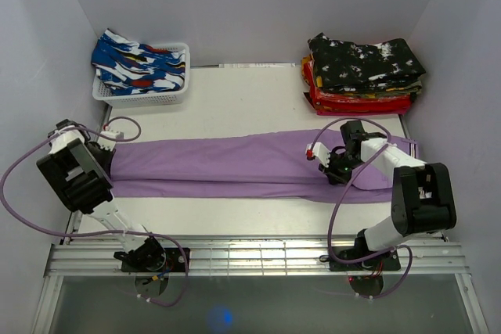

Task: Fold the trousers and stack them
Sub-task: Fold the trousers

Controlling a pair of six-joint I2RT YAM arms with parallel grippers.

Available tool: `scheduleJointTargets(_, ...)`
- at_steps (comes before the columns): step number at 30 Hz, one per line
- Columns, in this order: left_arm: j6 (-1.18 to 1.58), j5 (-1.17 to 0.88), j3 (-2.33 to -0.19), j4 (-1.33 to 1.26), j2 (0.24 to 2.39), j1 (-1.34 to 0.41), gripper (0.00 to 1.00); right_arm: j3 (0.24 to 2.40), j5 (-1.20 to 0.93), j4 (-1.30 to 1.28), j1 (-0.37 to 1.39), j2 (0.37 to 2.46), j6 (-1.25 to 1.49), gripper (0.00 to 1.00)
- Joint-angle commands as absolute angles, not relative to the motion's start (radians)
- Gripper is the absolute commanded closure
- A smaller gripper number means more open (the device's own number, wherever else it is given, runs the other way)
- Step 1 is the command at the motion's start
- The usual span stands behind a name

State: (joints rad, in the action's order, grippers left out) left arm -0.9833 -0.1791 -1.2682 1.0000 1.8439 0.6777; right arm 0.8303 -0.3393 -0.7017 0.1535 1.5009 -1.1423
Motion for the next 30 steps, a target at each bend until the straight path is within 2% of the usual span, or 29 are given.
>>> scheduleJointTargets(1, -0.954, -0.114, -1.304, 0.865, 1.876, 0.666, 1.00, 0.853, -0.253, -0.675, 0.141, 1.523, -1.105, 0.92)
scheduleJointTargets(9, -0.902, -0.129, -1.414, 0.854, 1.925, 0.632, 1.00, 0.862, -0.250, -0.667, 0.141, 1.516, -1.089, 0.92)
scheduleJointTargets(15, -1.021, -0.155, -1.577, 0.969, 1.855, 0.644, 1.00, 0.867, -0.285, -0.755, 0.138, 1.363, -1.133, 0.92)
scheduleJointTargets(18, -1.093, -0.161, -1.591, 1.029, 1.801, 0.660, 1.00, 0.839, -0.279, -0.779, 0.138, 1.309, -1.167, 0.92)
scheduleJointTargets(22, -1.201, -0.149, -1.476, 1.045, 1.746, 0.686, 1.00, 0.750, -0.256, -0.770, 0.140, 1.266, -1.195, 0.92)
scheduleJointTargets(28, -1.197, -0.074, -1.200, 0.859, 1.772, 0.690, 1.00, 0.730, -0.248, -0.723, 0.170, 1.353, -1.157, 0.92)
scheduleJointTargets(29, -1.177, -0.058, -1.180, 0.795, 1.782, 0.690, 0.96, 0.733, -0.250, -0.715, 0.176, 1.362, -1.148, 0.92)
scheduleJointTargets(30, -1.164, -0.046, -1.157, 0.775, 1.792, 0.689, 0.87, 0.738, -0.249, -0.710, 0.192, 1.385, -1.140, 0.91)
